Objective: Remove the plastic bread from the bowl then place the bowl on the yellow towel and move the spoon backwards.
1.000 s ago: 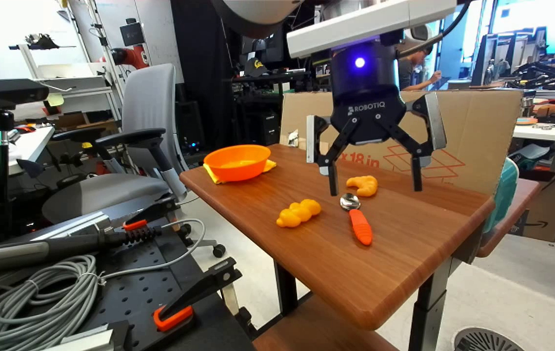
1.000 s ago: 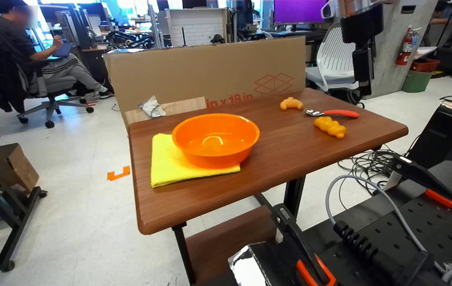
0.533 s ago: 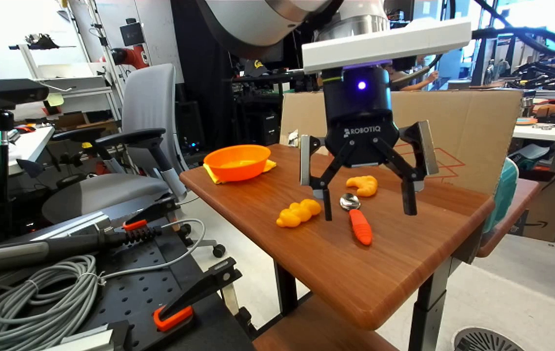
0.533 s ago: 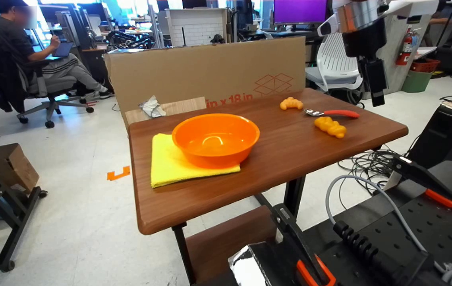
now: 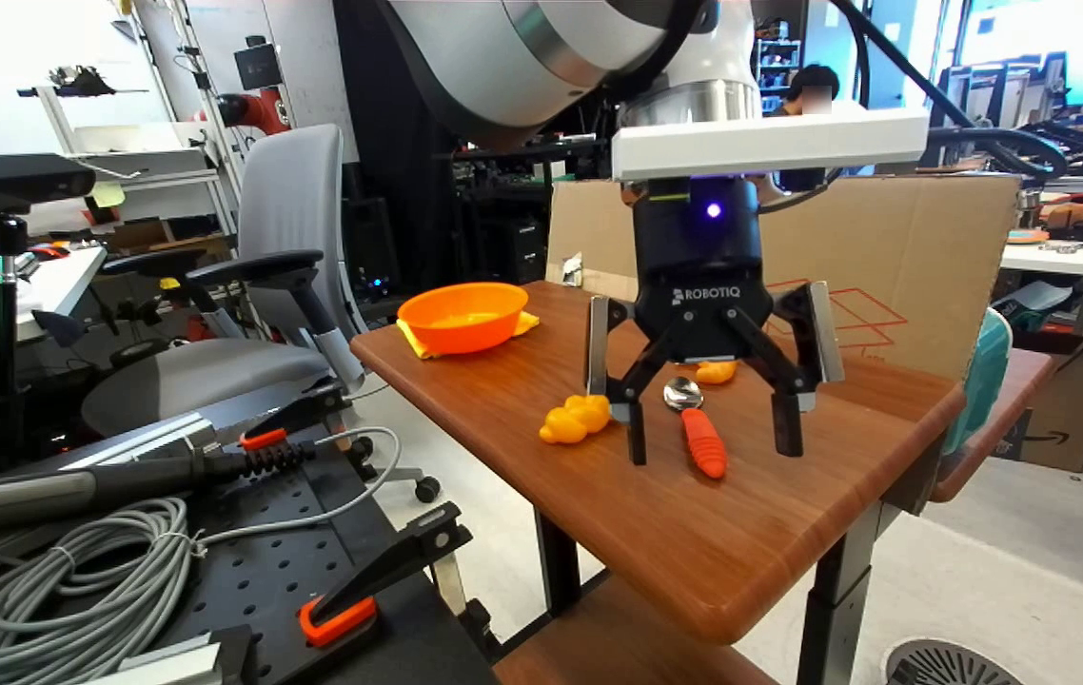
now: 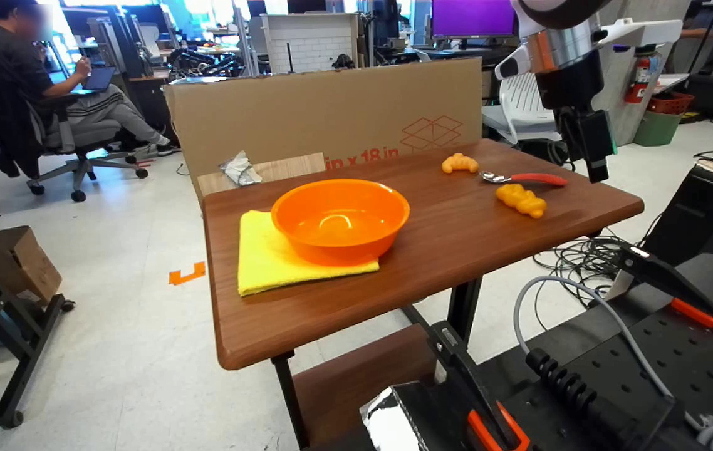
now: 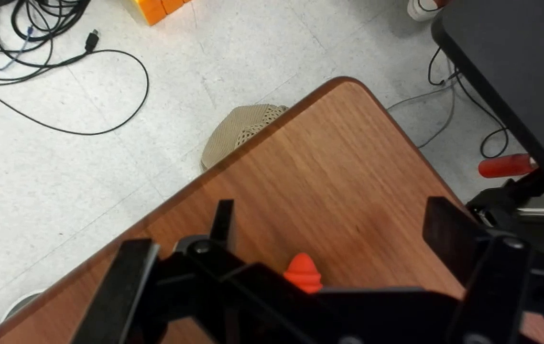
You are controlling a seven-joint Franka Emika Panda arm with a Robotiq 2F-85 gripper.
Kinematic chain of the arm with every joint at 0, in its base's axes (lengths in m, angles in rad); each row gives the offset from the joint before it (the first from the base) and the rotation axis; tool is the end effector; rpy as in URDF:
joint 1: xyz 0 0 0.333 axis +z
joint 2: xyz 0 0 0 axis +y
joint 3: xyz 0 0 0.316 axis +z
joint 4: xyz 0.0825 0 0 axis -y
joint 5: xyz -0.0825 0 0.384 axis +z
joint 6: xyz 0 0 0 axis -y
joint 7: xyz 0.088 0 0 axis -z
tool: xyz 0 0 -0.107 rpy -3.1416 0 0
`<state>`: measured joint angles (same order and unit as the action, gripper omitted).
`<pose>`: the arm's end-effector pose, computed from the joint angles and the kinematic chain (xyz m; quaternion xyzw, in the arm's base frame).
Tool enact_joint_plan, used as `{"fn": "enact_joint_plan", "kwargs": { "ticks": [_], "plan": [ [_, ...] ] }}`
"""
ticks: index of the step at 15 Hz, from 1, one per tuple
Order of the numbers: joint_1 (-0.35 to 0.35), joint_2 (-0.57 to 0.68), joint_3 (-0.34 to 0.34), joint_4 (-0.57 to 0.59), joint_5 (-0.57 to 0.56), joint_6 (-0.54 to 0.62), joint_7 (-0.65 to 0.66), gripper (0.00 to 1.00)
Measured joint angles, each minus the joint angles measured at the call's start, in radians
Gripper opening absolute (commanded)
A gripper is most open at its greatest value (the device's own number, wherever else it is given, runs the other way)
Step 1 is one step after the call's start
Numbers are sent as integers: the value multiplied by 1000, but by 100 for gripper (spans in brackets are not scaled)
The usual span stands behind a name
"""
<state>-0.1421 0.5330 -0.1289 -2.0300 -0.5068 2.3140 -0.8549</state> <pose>0.5489 -0.1630 0.1659 0.8567 0.4615 -0.2079 0.0992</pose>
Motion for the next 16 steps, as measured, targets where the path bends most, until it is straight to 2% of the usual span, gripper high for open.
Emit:
{"fn": "enact_joint_plan", "kwargs": {
  "ticks": [12,13,14,16],
  "plan": [
    [2,90,43,131,7,-83,-20,100],
    [3,97,46,140,7,-91,-18,75],
    [4,105,48,147,7,-97,-16,74],
    [7,117,52,159,8,-103,-14,58]
  ]
}}
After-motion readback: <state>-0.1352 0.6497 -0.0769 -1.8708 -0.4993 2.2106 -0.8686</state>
